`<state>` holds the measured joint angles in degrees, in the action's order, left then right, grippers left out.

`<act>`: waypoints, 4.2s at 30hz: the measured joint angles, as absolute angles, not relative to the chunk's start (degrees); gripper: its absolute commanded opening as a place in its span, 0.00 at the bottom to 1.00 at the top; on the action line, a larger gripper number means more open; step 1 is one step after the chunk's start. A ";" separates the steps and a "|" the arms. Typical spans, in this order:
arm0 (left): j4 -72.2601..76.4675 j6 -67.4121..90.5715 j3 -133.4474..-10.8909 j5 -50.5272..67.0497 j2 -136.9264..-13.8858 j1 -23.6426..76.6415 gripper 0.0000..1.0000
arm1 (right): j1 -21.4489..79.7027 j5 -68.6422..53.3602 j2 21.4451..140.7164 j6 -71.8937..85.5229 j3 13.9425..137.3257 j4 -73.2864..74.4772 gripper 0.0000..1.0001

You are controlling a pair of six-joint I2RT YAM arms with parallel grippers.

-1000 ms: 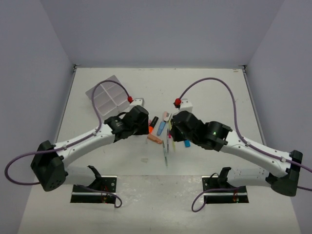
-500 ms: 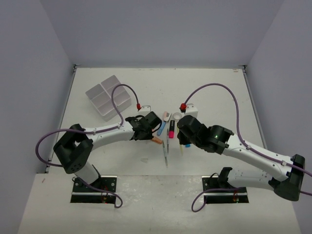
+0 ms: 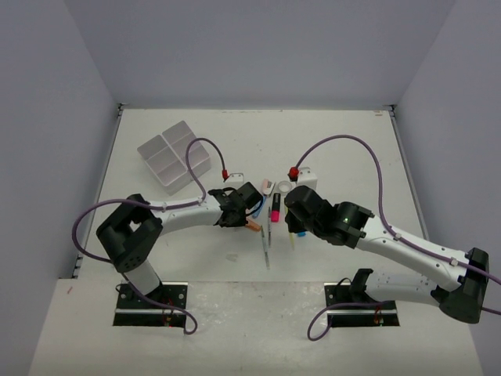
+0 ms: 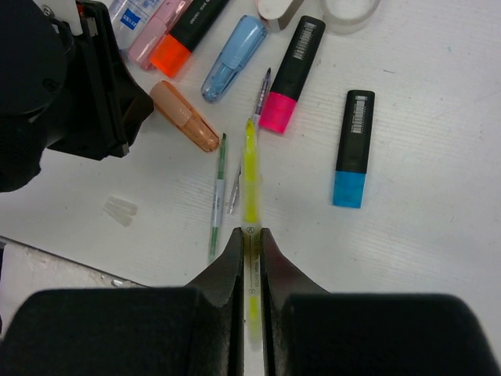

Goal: Sort the stationery into containers
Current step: Pick up the pen cap from the center of the board, then close the pen cap on the pen.

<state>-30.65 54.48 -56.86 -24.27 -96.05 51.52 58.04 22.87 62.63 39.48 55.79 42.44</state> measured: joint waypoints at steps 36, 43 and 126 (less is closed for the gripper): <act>5.34 46.46 -39.85 -20.42 -48.15 51.92 0.00 | 63.47 -0.06 49.12 38.68 28.42 -13.45 0.00; 13.94 44.73 -32.45 -14.03 -45.60 51.94 0.00 | 63.58 0.32 49.99 38.59 32.02 -16.81 0.00; 24.46 42.56 -31.11 -4.43 -43.90 52.12 0.29 | 63.70 6.72 52.26 26.14 45.56 -0.49 0.00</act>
<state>24.46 42.56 -31.11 -4.43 -43.90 52.12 63.70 6.72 52.26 26.14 45.56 -0.49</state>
